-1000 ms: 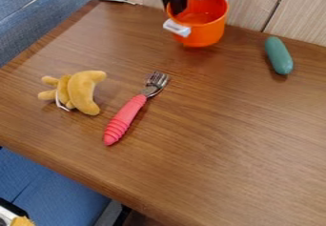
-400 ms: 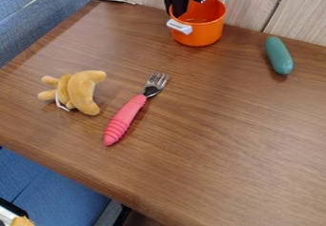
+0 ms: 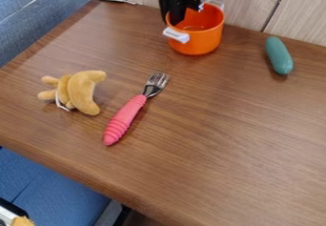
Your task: Move the orange bowl to the upper middle of the table slightly to the left
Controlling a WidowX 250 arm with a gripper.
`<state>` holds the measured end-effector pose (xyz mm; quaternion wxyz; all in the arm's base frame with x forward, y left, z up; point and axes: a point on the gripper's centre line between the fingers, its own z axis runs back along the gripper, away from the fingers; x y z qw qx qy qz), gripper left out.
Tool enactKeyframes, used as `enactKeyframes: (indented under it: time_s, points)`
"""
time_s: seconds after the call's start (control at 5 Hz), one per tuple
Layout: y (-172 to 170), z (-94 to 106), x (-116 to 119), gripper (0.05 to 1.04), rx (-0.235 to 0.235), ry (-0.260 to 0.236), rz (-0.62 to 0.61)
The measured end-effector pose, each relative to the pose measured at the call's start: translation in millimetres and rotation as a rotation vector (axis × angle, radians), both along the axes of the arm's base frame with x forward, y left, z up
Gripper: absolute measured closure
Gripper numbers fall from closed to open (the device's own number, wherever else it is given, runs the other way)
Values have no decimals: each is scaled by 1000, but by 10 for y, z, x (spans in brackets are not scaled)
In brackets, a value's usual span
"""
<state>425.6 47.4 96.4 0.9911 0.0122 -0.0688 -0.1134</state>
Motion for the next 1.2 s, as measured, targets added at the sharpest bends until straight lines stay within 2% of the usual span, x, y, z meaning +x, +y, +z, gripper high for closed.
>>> enactKeyframes:
  time_s: [0.4, 0.6, 0.8, 1.0, 1.2]
  points:
    - [-8, 1, 6, 252, -7, -4, 14]
    - [-5, 6, -4, 75, -5, 1, 16]
    - [-28, 253, -2, 77, -14, -55, 15]
    - [-53, 413, -40, 83, -55, -99, 1]
    - [19, 563, -139, 83, -147, -181, -27]
